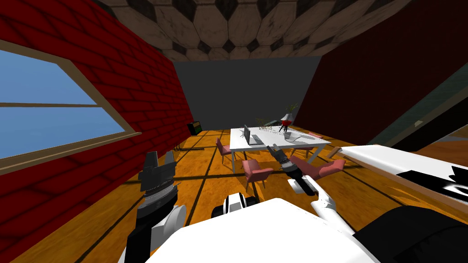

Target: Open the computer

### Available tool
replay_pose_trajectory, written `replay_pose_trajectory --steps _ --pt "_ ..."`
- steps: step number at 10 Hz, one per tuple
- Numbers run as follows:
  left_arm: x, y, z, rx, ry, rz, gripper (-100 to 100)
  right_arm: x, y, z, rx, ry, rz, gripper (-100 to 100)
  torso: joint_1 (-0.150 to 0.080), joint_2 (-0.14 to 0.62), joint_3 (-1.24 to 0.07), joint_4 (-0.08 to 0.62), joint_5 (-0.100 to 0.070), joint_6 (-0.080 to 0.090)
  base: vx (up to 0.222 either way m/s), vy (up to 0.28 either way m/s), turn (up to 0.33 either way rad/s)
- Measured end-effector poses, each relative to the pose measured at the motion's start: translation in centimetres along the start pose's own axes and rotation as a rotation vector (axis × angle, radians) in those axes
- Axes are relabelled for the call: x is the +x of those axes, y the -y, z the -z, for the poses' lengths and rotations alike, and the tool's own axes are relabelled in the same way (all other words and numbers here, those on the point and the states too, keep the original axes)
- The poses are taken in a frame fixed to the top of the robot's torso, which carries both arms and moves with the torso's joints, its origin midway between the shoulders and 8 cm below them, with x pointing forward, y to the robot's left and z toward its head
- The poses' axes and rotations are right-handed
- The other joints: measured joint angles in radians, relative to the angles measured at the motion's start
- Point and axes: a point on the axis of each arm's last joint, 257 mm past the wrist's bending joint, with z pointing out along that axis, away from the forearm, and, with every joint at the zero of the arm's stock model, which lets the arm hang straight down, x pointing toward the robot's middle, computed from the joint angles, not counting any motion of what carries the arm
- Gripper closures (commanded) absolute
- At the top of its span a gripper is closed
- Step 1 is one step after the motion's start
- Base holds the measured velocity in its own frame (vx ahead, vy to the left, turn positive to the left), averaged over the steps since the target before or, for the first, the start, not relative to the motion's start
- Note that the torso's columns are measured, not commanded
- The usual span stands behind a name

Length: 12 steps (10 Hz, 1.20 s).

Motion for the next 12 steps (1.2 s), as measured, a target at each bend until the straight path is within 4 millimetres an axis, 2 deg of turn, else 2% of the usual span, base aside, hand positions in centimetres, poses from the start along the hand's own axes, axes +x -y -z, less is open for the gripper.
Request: replay_pose_trajectory --steps 4,6,9,12 --pt "0.0 0.0 0.0 0.0 0.0 0.0 0 1.5 4.4 1.3 0.023 -0.123 0.208 -100 0.001 0.0 0.0 0.0 0.0 0.0 0.133 0.232 -0.038" --pt "0.0 0.0 0.0 0.0 0.0 0.0 0 1.7 6.5 1.8 0.028 -0.184 0.318 -100 0.0 0.001 0.001 0.0 0.0 0.0 0.113 0.2 -0.024" --pt "0.0 0.0 0.0 0.0 0.0 0.0 0 2.1 11.3 2.9 0.037 -0.302 0.515 -100 0.003 -0.004 -0.003 -0.001 0.001 0.0 0.175 0.234 -0.027" --pt "0.0 0.0 0.0 0.0 0.0 0.0 0 1.8 14.4 4.2 0.048 -0.385 0.637 -100 -0.004 0.004 0.002 0.001 -0.001 0.0 0.113 0.124 -0.01"
